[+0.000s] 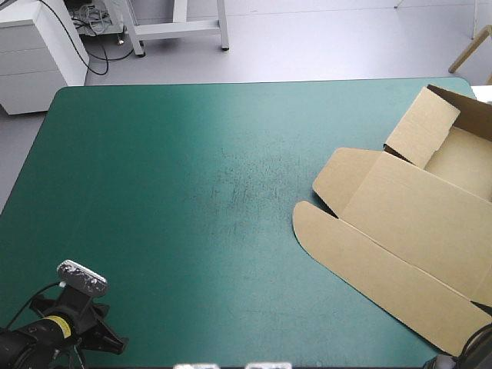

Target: Fold the box

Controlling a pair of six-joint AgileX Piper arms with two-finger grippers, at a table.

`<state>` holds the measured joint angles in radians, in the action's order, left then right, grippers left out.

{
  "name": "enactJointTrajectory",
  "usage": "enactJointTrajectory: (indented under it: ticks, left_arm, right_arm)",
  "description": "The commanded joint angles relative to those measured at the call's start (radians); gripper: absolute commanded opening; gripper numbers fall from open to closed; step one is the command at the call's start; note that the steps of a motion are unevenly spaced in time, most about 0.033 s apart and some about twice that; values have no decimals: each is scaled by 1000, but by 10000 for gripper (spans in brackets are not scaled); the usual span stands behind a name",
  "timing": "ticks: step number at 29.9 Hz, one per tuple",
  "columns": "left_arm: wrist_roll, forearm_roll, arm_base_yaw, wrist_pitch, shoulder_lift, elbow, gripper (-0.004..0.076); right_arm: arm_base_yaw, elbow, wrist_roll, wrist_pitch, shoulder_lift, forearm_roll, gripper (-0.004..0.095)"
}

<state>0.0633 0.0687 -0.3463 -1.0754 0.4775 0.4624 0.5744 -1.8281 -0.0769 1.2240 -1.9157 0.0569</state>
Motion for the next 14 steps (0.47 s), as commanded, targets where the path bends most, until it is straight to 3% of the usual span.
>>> enactJointTrajectory:
  ticks: [1,8,14]
  left_arm:
    - [-9,4,-4,33,6,24,-10]
    - [-9,8,-4,25,6,24,-10]
    - [-9,8,-4,25,6,24,-10]
  right_arm:
    - [6,-34,22,-20,55,-3,446]
    - [6,-34,41,-20,111,6,444]
    - [6,-34,175,-20,209,-90,441]
